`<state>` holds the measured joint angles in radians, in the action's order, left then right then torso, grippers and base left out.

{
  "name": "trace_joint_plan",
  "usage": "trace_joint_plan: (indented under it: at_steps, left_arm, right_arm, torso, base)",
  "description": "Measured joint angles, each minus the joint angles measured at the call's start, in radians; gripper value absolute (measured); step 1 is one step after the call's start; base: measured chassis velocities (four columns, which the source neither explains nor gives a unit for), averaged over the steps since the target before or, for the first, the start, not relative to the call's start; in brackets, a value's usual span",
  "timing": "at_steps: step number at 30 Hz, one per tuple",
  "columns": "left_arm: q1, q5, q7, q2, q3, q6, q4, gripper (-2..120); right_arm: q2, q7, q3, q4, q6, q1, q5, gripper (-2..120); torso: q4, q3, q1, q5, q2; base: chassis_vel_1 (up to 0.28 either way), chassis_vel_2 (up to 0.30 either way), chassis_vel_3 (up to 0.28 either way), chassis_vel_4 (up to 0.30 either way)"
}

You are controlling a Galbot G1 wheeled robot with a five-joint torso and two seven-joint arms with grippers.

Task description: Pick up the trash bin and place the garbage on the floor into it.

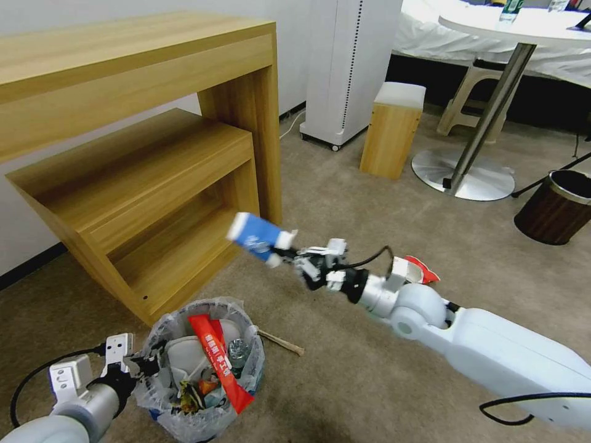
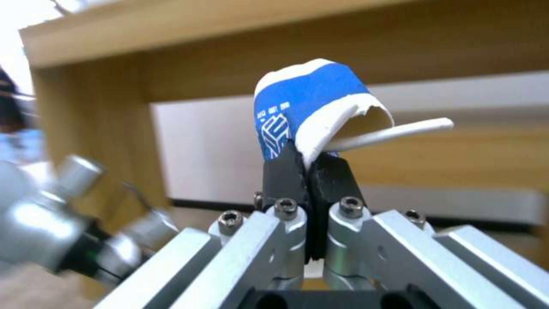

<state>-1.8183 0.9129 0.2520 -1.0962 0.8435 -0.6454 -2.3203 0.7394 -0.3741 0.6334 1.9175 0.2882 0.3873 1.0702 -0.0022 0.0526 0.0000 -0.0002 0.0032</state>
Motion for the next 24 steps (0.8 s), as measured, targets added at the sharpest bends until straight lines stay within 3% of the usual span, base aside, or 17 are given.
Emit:
trace_joint_plan:
  at_steps: [3, 9, 10, 13, 24]
  left_arm:
    - [-0.004, 0.0, 0.001, -0.002, 0.003, 0.0, -0.007, 1]
    - [-0.002, 0.0, 0.003, -0.003, 0.005, -0.001, -0.007, 1]
    - [0.003, 0.0, 0.004, -0.004, 0.005, -0.001, -0.007, 1]
    - [0.009, 0.003, 0.005, -0.001, 0.008, -0.001, -0.006, 1]
    - [0.028, 0.02, 0.015, 0.009, 0.01, -0.002, 0.006, 1]
  right_arm:
    - [0.015, 0.012, 0.1, 0.042, -0.008, -0.088, 0.039, 0]
    - [0.014, 0.045, 0.166, 0.079, -0.019, -0.136, 0.067, 0]
    - [0.01, 0.086, 0.222, 0.12, -0.034, -0.169, 0.101, 0]
    - [-0.002, 0.138, 0.264, 0.143, -0.051, -0.184, 0.103, 0]
    - [-0.047, 0.285, 0.293, 0.173, -0.118, -0.15, 0.07, 0]
  torso:
    - [0.0, 0.0, 0.0, 0.0001, 0.0]
    - [0.0, 0.0, 0.0, 0.0, 0.0]
    - [-0.0001, 0.0, 0.0, -0.0001, 0.0]
    - [-0.0001, 0.0, 0.0, 0.0, 0.0]
    - [-0.0002, 0.0, 0.0, 0.0002, 0.0]
  base:
    - [0.0, 0.0, 0.0, 0.0]
    - [0.0, 0.0, 0.0, 0.0]
    - [0.0, 0.0, 0.0, 0.0]
    - [0.0, 0.0, 0.0, 0.0]
    - [0.0, 0.0, 0.0, 0.0]
